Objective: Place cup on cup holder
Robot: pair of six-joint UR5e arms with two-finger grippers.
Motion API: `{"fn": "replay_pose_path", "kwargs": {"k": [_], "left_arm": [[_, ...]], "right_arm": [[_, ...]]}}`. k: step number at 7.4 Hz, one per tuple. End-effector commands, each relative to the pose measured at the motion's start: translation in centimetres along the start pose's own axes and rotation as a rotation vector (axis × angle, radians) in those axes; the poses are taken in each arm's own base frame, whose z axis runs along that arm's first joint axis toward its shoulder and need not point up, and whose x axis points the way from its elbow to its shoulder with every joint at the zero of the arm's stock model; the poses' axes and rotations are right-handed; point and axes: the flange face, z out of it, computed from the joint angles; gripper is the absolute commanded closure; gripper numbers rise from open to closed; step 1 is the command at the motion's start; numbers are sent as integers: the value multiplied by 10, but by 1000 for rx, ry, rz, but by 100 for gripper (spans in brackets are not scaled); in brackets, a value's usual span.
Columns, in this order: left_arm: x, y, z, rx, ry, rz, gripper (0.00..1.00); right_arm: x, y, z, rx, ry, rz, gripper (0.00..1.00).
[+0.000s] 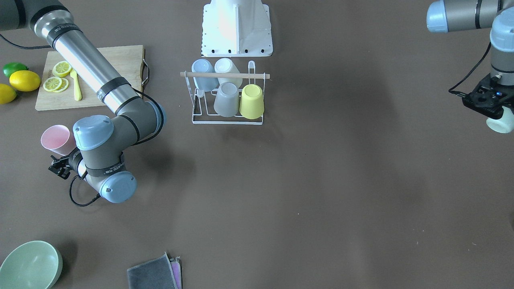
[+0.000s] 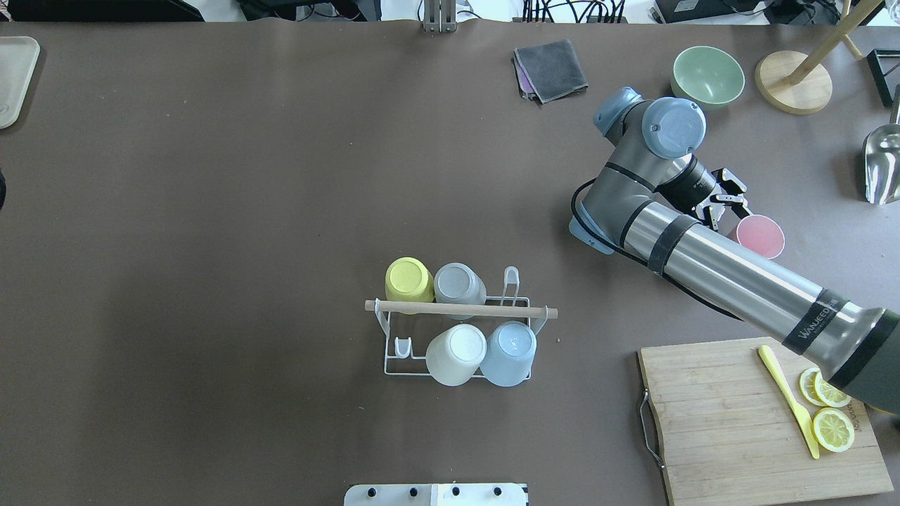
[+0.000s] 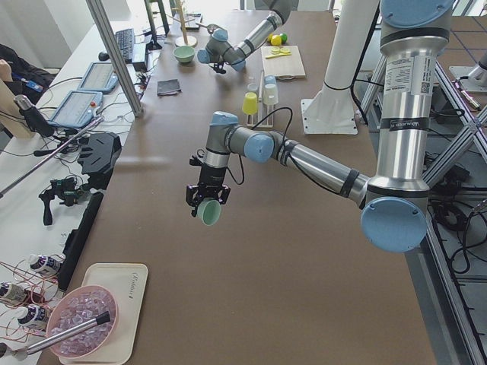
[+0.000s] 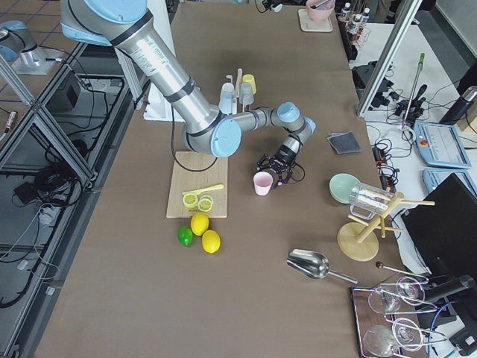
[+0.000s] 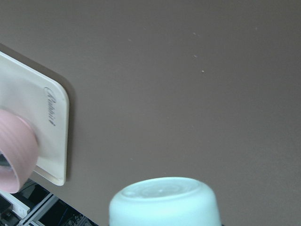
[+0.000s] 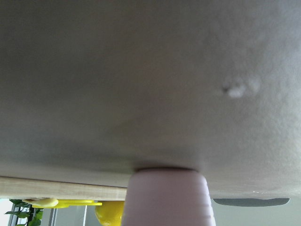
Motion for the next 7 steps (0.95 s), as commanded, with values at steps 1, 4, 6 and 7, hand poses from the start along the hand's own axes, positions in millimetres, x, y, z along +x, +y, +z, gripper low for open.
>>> {"fn": "replay_pose_path", "kwargs": {"k": [1,4,6,7], "left_arm": [[-10,-4,-19,99,17,-213,59],[-6,-17,-7,335,85,-192,61],[-3,-22,-8,479,110,-209,64],[4,-27,7,569,159,-198,64]], "right_arm": [[1,1,1,-18,6,-3,1],[-6,-1,3,-36,23,-27,1],[-4,2,3,-56,43,-46,1],[-3,2,4,-63,47,-50,1]]}}
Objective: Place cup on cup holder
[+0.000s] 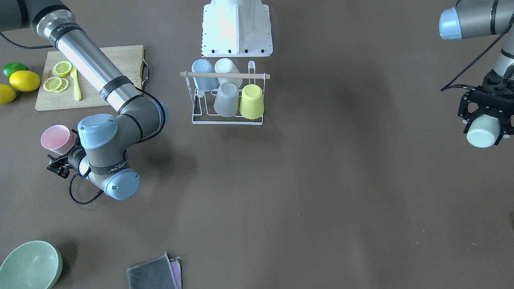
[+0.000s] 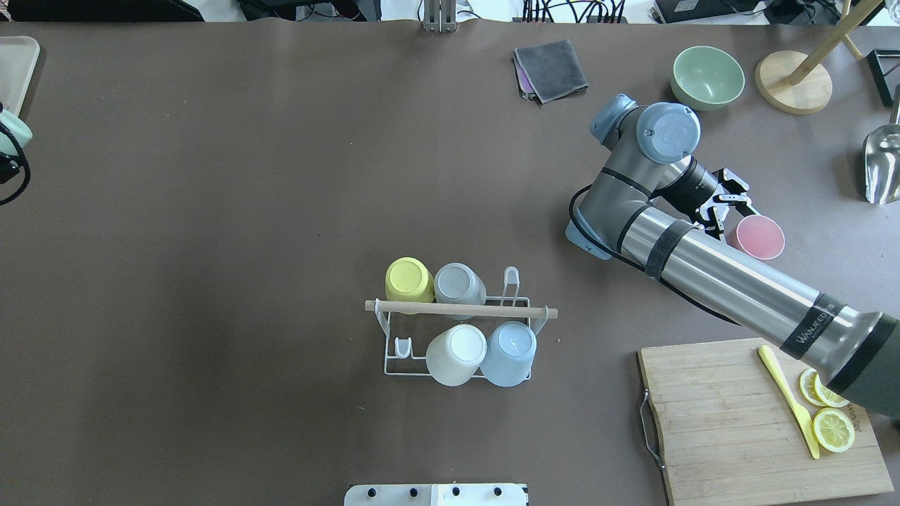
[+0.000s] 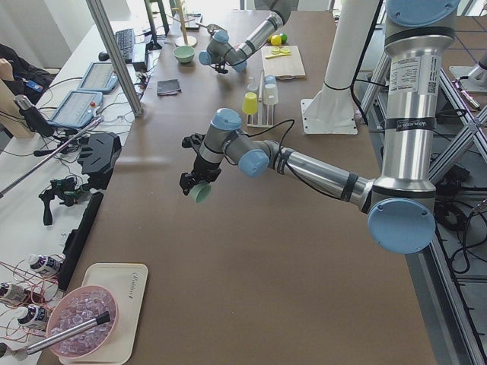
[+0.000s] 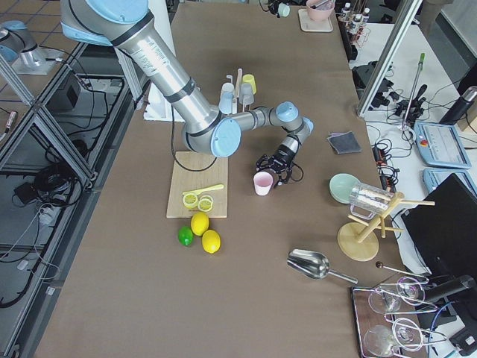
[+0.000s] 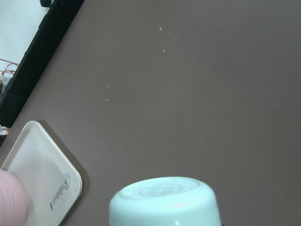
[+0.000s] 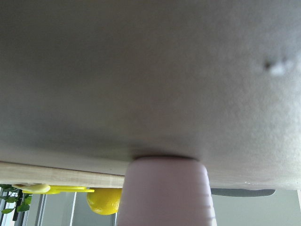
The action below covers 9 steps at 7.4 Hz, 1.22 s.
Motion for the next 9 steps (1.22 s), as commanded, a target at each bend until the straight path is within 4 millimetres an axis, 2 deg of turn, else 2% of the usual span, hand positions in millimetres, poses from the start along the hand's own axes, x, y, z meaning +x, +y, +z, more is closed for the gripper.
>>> {"fn": "replay_pose_path", "kwargs": {"k": [1,2,6,9], "left_arm": [[13,4,19,206,147,27,64],[22,-1,11,299,210,41,64],[55,-18,-43,663,321,136,65],[122,-39,-73,941,523,160,65]], "right_arm": [[1,0,5,-16,6,-12,1],[1,-1,11,-23,3,-12,1],[0,1,9,-31,-2,-35,1],[-4,5,8,-36,-6,-42,1]]}}
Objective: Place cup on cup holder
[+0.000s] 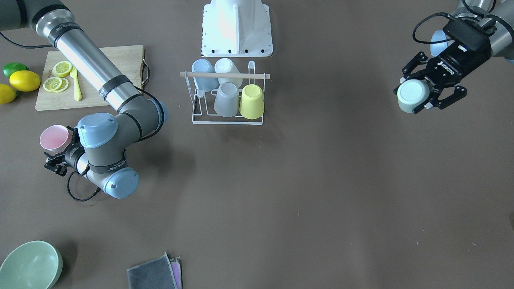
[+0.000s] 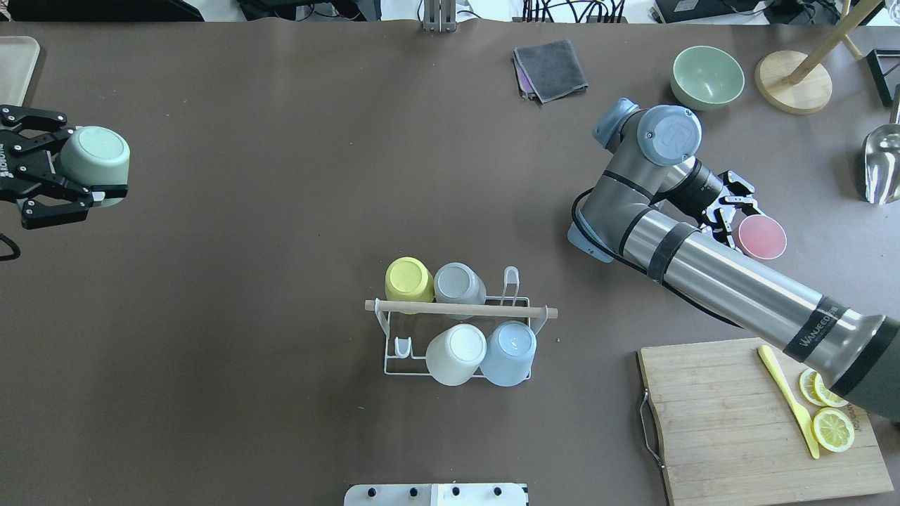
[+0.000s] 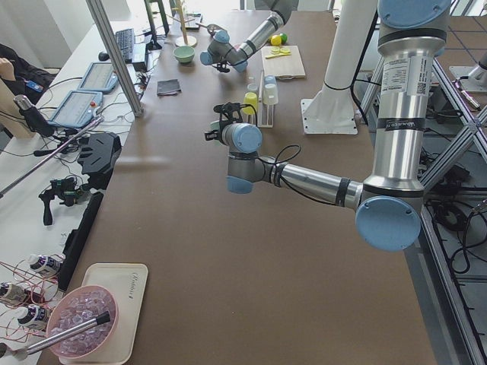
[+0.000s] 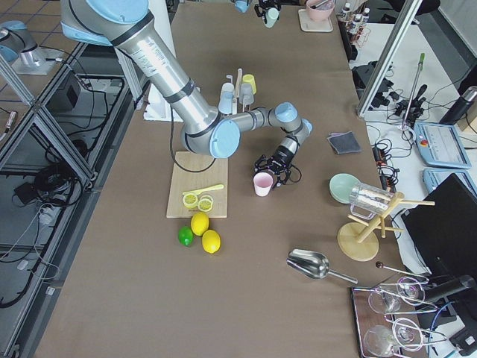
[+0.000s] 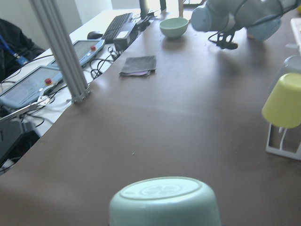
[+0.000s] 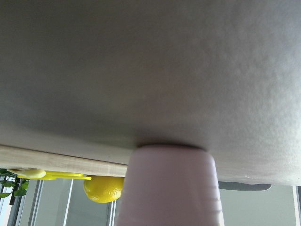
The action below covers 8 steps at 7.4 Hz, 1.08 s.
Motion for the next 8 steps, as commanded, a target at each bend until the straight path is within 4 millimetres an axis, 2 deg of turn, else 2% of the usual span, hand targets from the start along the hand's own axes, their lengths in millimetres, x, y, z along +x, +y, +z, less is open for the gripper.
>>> {"fn": "replay_pose_path", "kwargs": {"k": [1,3,4,5,6,8], "left_arm": [[42,-32,17,217,116,34,65],[102,-54,47,393,161,0,65],[134,-64,71,465,198,-28,65],[155,-81,99,521,225,-44,66],[167,-89,127,549,229,-53,66],[174,-95,171,566,199,-46,67]], "right_arm": [[-2,-1,3,-5,-1,-4,1],[-5,-3,5,-9,0,-7,1],[-5,-3,7,-9,1,-8,1],[-5,-3,7,-9,1,-8,1],[-5,-4,11,-13,0,-9,1],[-9,-7,15,-19,2,-14,5]]}}
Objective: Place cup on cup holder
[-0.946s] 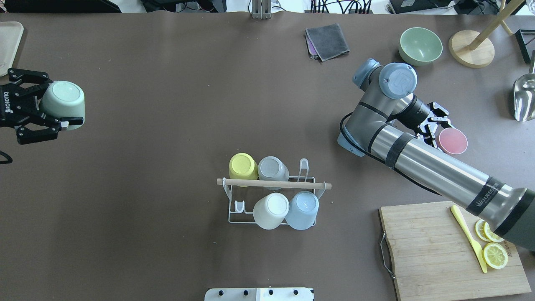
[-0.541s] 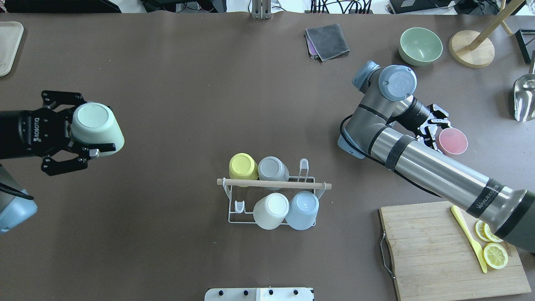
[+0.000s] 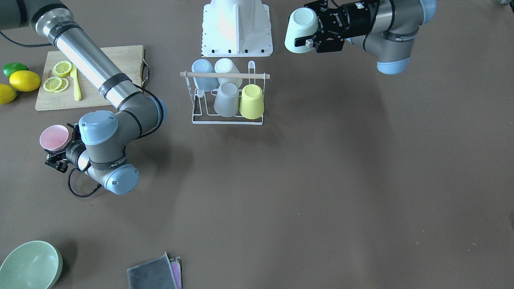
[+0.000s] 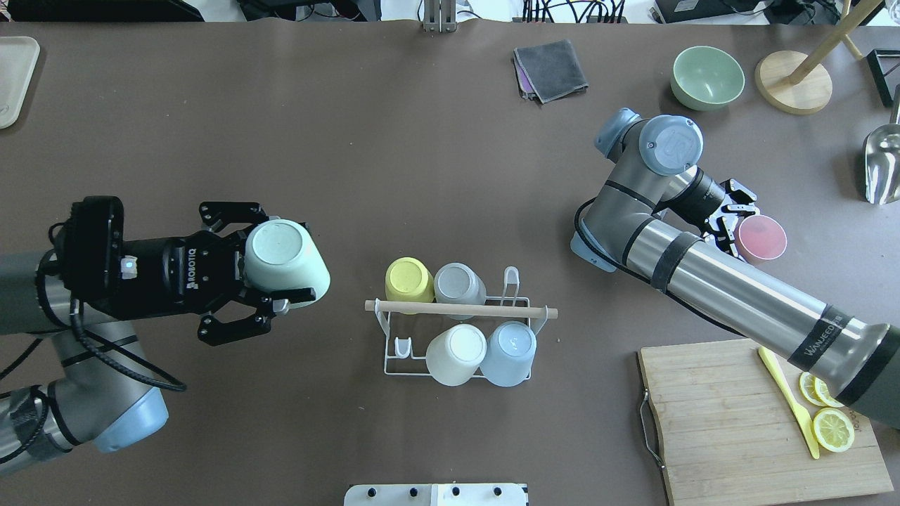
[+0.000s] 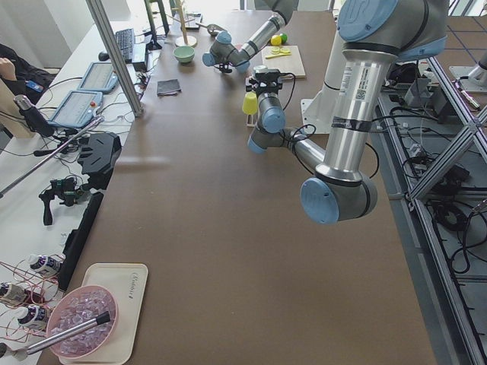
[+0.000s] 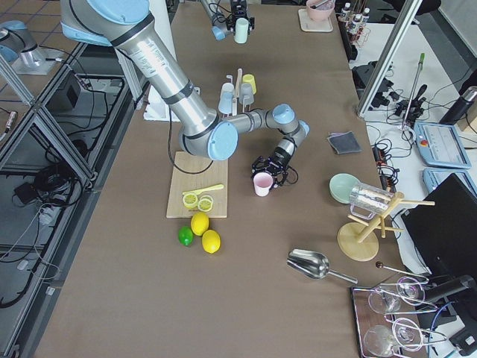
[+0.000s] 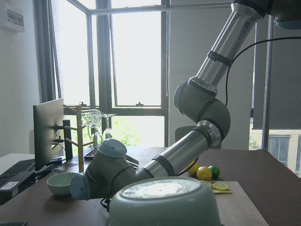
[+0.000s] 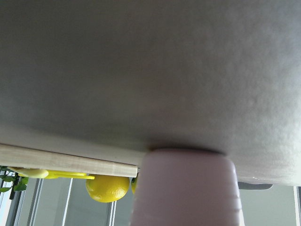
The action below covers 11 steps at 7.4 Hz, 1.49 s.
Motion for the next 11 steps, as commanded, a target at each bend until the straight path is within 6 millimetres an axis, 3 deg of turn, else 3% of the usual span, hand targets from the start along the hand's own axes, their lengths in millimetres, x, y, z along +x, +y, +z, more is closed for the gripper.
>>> {"fn": "replay_pose_path", "kwargs": {"k": [1,4,6,9,11], "left_arm": [[1,14,40,17,-11,33,67],[14,25,70,-4,13,82,67],[30,42,79,-21,18,153,67],[57,63,89,-35,45,172,67],[57,70,95,-42,32,175,67]], "right_arm": [[-2,-2,5,-8,-1,-3,15],[-1,-1,3,-14,11,-6,44],[-6,5,-3,-18,22,-8,55],[-23,32,-14,32,82,-13,56],[-41,60,-23,140,142,-14,56]]}}
